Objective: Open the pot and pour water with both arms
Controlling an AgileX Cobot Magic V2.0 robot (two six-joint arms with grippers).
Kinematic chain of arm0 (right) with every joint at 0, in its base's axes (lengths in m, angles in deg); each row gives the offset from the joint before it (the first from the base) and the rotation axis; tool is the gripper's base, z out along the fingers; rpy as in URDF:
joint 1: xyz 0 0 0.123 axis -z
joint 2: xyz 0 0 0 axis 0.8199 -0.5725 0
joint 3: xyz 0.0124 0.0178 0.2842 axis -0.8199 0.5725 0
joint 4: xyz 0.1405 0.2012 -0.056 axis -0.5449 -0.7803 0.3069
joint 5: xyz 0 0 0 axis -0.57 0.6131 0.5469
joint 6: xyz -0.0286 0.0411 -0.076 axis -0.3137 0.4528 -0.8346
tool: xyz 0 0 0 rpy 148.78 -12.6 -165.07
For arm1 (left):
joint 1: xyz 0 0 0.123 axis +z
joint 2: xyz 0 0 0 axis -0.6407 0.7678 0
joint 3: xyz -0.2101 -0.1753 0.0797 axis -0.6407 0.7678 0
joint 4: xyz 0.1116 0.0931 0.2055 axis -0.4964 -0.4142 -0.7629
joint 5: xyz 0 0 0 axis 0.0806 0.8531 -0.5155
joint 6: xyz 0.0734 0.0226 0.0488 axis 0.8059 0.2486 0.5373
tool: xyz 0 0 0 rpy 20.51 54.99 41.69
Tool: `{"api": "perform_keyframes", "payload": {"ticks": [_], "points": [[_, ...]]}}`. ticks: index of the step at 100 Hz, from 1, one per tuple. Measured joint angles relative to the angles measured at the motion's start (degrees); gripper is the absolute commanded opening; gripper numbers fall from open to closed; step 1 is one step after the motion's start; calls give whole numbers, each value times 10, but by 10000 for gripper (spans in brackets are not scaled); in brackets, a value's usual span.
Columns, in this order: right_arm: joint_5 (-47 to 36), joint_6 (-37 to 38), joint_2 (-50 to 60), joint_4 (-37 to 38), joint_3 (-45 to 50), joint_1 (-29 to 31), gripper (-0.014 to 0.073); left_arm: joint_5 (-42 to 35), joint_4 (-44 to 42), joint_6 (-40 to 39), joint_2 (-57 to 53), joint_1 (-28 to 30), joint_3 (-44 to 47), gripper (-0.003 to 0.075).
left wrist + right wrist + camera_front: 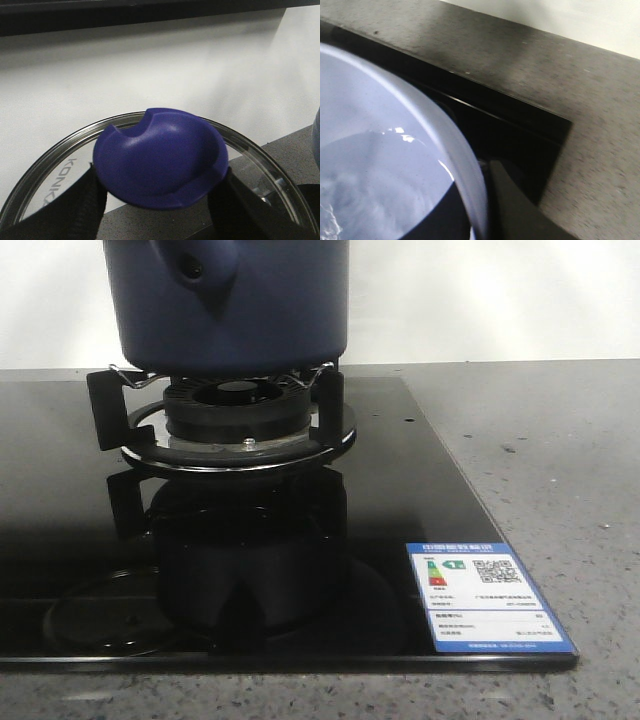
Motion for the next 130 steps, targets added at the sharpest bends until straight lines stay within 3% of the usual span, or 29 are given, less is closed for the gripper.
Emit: {"api": "perform_keyframes", "payload": {"ticks": [50,95,130], "points": [[-107,-12,-29,-16,-10,-45,-60,37,21,0,0,83,0,315],[-262,-80,-28,5,58,-76,-41,42,21,-1,0,84,0,315],[-332,-115,-12,5,63,-90,-41,42,22,-1,0,84,0,315]]}}
